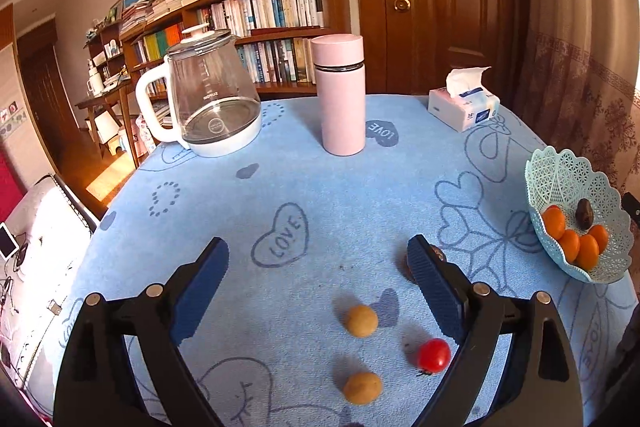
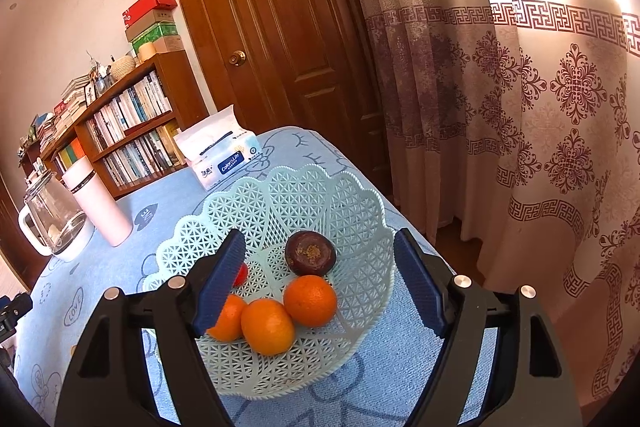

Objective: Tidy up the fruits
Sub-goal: 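Move the left tool onto a tan round fruit and close it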

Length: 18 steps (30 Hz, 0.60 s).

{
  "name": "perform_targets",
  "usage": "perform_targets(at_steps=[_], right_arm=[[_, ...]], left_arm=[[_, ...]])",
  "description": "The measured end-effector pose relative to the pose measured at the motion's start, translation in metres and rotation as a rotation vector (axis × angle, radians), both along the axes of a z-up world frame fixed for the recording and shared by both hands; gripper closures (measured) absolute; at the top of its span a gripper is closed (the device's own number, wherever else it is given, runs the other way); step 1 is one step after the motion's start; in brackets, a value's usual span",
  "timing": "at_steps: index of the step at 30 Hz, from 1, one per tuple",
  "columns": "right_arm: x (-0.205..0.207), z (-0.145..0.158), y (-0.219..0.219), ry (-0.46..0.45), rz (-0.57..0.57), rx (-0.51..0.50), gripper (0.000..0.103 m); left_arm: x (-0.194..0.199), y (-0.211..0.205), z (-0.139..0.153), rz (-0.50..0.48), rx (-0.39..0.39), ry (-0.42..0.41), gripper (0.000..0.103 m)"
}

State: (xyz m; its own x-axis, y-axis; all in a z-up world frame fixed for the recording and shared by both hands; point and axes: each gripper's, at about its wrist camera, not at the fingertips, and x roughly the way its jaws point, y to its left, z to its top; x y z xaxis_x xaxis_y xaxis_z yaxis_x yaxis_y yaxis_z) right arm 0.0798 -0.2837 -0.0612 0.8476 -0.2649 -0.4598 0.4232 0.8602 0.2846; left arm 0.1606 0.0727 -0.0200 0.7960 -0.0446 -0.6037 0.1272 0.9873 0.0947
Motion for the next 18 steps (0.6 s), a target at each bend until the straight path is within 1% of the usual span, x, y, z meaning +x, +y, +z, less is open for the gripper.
perform_targets(at_steps=[7, 18], right_arm=[[0.0, -0.001, 0.001, 0.005, -0.004, -0.01, 0.025], [0.004, -0.005, 0.006, 0.035, -0.003, -0.036, 0.025]], left_arm=[[-0.014, 0.018, -0.009, 0.015, -0.007, 0.02, 0.013], [-0.024, 0.023, -0.05, -0.015, -0.035, 0.12, 0.013]])
